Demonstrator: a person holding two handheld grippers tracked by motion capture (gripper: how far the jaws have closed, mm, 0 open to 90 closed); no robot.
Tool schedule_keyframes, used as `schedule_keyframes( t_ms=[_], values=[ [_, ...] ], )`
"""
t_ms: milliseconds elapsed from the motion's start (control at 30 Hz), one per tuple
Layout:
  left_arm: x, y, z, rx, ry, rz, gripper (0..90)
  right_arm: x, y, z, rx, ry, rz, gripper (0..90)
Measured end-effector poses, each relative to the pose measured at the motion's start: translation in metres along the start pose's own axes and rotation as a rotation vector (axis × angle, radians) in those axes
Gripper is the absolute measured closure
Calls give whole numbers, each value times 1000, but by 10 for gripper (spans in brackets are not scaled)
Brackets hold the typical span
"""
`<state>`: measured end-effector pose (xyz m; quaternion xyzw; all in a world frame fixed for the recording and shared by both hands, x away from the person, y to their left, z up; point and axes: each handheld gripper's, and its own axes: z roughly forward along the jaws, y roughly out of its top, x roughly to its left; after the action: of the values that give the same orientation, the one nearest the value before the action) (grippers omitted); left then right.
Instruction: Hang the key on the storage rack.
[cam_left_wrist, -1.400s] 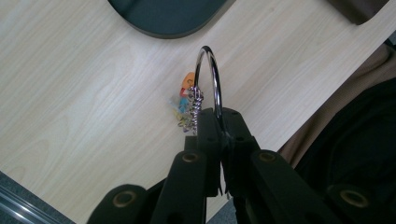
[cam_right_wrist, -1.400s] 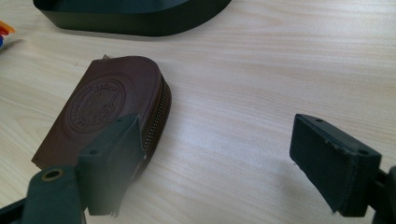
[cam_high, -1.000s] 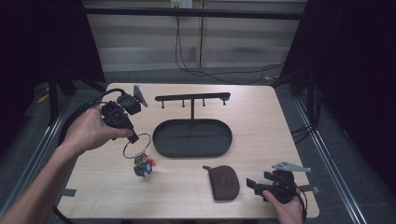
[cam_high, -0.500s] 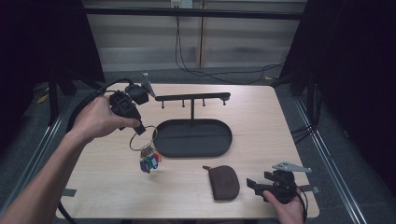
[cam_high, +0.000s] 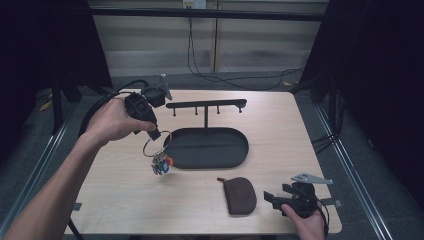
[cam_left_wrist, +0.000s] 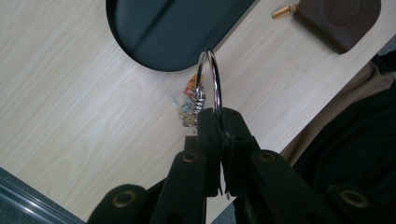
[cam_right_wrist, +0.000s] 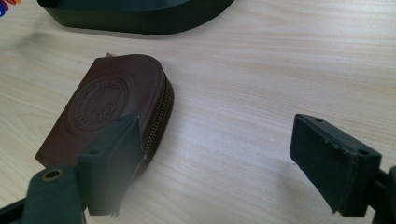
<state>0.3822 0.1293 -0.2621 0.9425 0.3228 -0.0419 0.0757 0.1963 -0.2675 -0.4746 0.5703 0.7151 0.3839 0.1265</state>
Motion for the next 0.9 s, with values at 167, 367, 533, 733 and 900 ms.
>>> schedule_keyframes(
  t_ms=[167, 367, 533, 733, 900],
  values=[
    [4, 7, 0, -1, 7, -18, 877, 1, 0, 0, 0, -5, -15, 167],
    [4, 15, 1, -10, 4, -23, 877, 2, 0, 1, 7, -8, -20, 167],
    [8, 23, -3, -24, 8, -36, 877, 2, 0, 0, 4, -2, -19, 167],
    [13, 33, -3, -16, 9, -53, 877, -1, 1, 0, -1, 14, 9, 163],
    [22, 43, 3, -3, 17, -73, 877, 0, 1, 0, -1, 16, 1, 164]
  ],
)
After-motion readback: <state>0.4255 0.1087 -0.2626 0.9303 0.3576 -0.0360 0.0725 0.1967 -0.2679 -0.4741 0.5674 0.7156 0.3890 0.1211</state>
